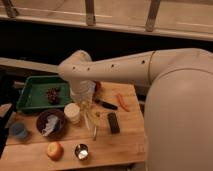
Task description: Place banana in tray
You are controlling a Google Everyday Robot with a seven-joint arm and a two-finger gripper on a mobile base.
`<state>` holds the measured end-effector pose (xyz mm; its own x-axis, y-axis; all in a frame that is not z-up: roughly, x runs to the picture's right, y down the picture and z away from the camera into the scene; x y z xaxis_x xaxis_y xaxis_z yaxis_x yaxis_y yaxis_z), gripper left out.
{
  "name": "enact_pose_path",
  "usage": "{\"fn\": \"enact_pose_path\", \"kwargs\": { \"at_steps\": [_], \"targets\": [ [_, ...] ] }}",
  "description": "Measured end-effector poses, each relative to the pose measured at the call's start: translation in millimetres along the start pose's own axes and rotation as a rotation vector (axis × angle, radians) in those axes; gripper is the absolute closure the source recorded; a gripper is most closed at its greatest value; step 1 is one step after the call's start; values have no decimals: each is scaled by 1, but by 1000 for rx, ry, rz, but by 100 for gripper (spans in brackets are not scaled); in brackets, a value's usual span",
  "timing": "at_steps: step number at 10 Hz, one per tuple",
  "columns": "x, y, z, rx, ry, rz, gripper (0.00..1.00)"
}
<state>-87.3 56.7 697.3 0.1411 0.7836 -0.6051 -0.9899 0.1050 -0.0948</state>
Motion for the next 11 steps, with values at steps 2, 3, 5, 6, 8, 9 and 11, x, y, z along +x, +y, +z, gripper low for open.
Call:
{"fn": "enact_pose_path", "kwargs": {
  "at_steps": [2, 3, 5, 6, 8, 9, 11],
  "targets": [
    [-39, 9, -32, -18, -86, 1, 100],
    [-59, 25, -44, -40, -134, -10, 100],
    [-74, 50, -54, -61, -171, -25, 100],
    [-74, 47, -53, -55, -169, -21, 100],
    [-74, 45, -53, -52, -169, -19, 100],
    [-73, 47, -53, -56, -169, -20, 100],
    [-85, 37, -49, -85, -206, 28, 100]
  ]
}}
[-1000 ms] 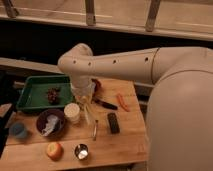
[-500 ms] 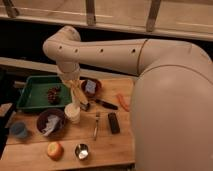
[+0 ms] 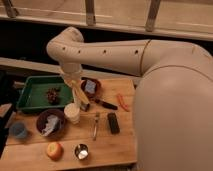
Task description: Place banana in tray
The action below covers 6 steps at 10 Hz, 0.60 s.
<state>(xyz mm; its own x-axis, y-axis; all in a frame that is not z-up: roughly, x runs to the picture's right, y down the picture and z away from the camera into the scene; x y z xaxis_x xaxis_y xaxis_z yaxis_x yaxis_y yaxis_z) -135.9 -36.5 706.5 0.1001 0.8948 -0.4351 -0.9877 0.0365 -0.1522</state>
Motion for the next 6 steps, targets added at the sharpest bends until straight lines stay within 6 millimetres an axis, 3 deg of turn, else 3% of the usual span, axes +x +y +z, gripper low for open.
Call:
{"fn": "enact_pose_path", "kwargs": {
  "at_steps": [2, 6],
  "targets": [
    [-28, 4, 6, -22, -42, 6, 100],
    [-94, 46, 22, -112, -89, -1, 100]
  ]
}}
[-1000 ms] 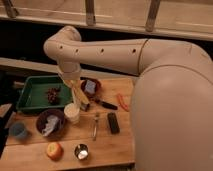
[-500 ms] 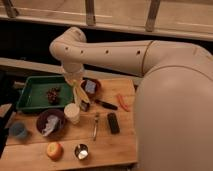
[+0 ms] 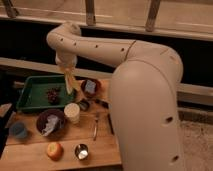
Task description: Place banana in tray
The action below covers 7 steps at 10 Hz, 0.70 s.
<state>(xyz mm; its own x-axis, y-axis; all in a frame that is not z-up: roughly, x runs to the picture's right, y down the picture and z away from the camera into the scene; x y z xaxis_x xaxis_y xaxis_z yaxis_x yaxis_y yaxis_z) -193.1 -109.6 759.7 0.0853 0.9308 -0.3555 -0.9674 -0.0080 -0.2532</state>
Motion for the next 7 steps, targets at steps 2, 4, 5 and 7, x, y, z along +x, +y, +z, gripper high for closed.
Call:
{"fn": "enact_pose_path", "kwargs": {
  "at_steps": [2, 4, 5, 7],
  "targets": [
    [-19, 16, 14, -56, 3, -3, 100],
    [-30, 41, 31, -118, 22, -31, 100],
    [-30, 46, 40, -133, 36, -42, 100],
    [-25, 46, 54, -156, 68, -35, 96]
  ]
}}
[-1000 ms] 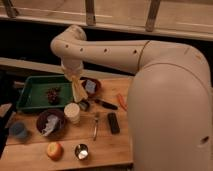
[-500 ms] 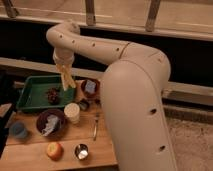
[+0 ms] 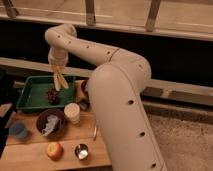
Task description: Place banana in tray
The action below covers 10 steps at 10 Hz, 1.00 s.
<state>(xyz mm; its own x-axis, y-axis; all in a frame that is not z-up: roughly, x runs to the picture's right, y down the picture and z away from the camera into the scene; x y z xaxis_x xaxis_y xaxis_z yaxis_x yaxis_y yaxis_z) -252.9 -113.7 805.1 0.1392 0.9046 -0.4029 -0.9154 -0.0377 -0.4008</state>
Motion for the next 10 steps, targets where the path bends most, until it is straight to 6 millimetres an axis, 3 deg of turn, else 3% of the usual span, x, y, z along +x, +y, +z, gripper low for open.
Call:
{"fn": "enact_pose_path", "kwargs": {
  "at_steps": [4, 7, 8, 10],
  "targets": [
    [11, -8, -18, -52, -8, 12, 57],
    [10, 5, -18, -100, -14, -13, 26],
    [7, 8, -18, -115, -18, -17, 21],
    [3, 24, -15, -133, -19, -37, 20]
  ]
}}
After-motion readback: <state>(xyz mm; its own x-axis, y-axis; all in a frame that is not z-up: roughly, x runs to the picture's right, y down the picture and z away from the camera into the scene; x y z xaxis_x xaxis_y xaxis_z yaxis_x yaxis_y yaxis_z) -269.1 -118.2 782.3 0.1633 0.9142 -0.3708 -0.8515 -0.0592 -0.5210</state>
